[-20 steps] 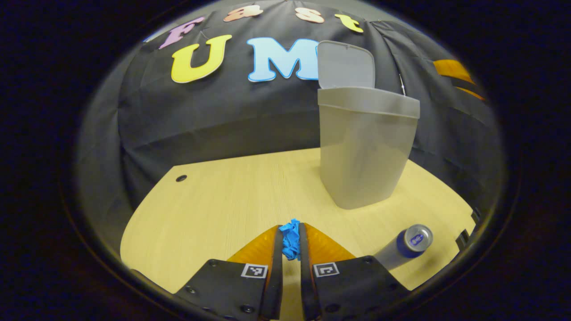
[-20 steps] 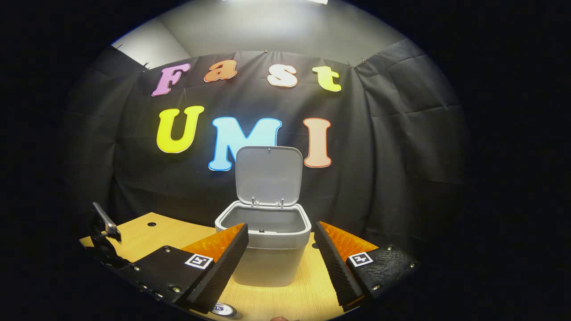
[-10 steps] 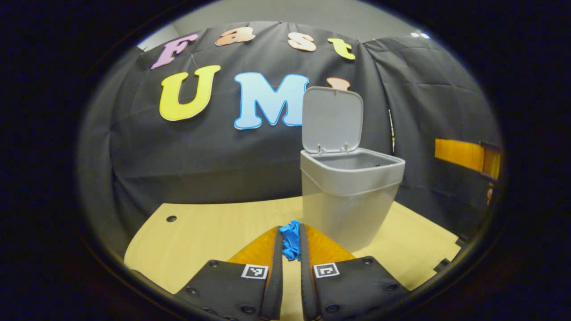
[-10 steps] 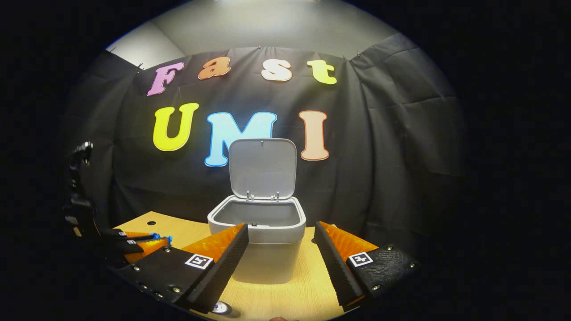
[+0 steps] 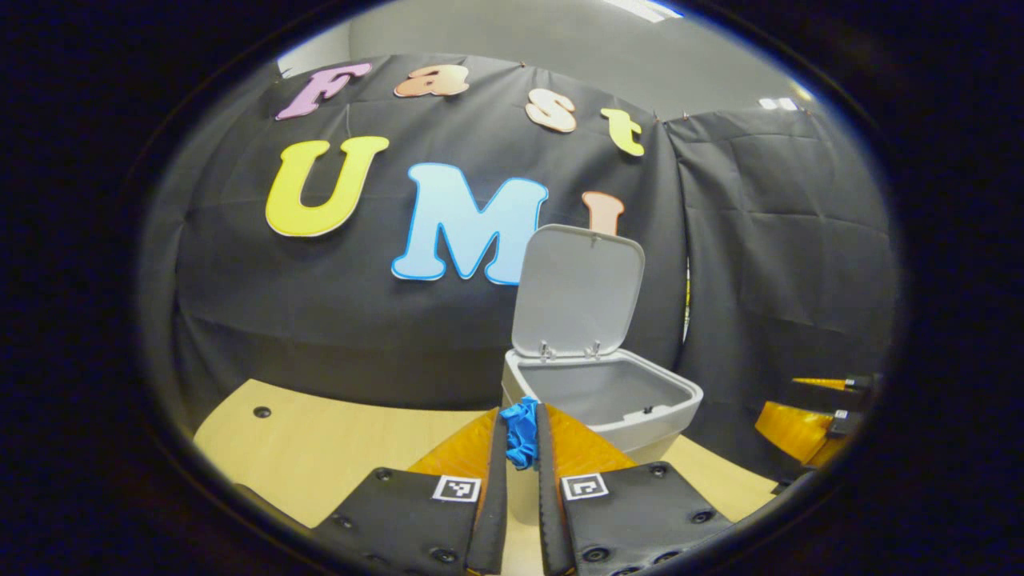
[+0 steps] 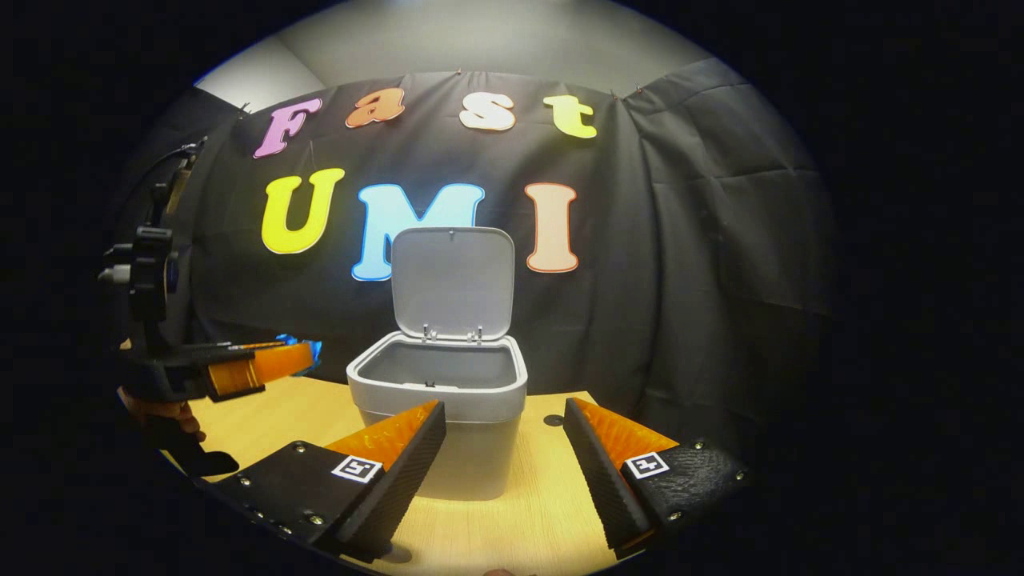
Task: Press the lid of the desktop garbage bin to open it, pick up the crumpled paper on the desktop and throw it into the bin, then pick up the pop can on the desktop and drop it into the bin, and finally close the garbage bin lid.
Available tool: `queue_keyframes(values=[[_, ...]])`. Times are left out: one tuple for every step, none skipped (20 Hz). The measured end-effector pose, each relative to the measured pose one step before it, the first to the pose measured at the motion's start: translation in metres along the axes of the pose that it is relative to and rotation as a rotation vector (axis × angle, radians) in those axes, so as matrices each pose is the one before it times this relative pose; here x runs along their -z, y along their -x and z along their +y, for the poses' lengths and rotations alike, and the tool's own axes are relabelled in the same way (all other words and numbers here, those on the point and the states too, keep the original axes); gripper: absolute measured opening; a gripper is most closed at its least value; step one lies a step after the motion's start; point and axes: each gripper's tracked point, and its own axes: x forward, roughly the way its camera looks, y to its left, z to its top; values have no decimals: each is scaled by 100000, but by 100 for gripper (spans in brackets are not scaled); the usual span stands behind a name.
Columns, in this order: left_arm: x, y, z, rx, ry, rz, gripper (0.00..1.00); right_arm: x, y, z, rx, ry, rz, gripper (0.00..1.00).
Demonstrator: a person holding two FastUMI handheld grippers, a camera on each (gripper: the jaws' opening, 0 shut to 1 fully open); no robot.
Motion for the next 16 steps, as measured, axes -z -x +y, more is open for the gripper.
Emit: queue_keyframes(values=[[-548,-579,-298,876,837,-1222,23,137,11,-215,481,281,281,95],[-715,-612,-272,502,399,-1660,23,115,6,-217,417,385,337,95],[-432,-612,-181,563,-102,-904,23,63,22,-212,541,312,257,95],[-277,-609,-231,-7,-658,-596,23,-21,-40,-235,681,-147,165,95],[-168,-490,-259,498,-839,-600,23,32,4,-194,539,-598,21,95],[-178,-473,-448,597,-761,-765,27,-76,-53,-203,683,-893,2,95],[-25,-416,-405,1269,-468,-254,23,-23,24,-137,656,-884,-140,95],[213,-578,-319,447,-771,292,23,-19,-1,-59,557,-551,-61,95],[146,-571,-246,737,-647,418,15,100,147,0,369,-107,22,95],[57,-715,-213,103,-709,347,23,-38,68,-40,240,296,96,95],[260,-517,-31,55,-602,734,23,153,109,-38,324,509,84,95],[224,-629,-143,18,-544,478,30,50,176,14,290,787,190,95],[282,-504,-114,-47,-727,575,31,237,104,-78,511,938,476,95],[378,-509,-200,257,-749,862,31,145,211,-75,494,487,461,95],[557,-475,-290,490,-447,1217,23,41,229,-23,208,-104,153,95],[506,-430,-308,812,-457,1464,24,63,180,6,184,-385,351,95]])
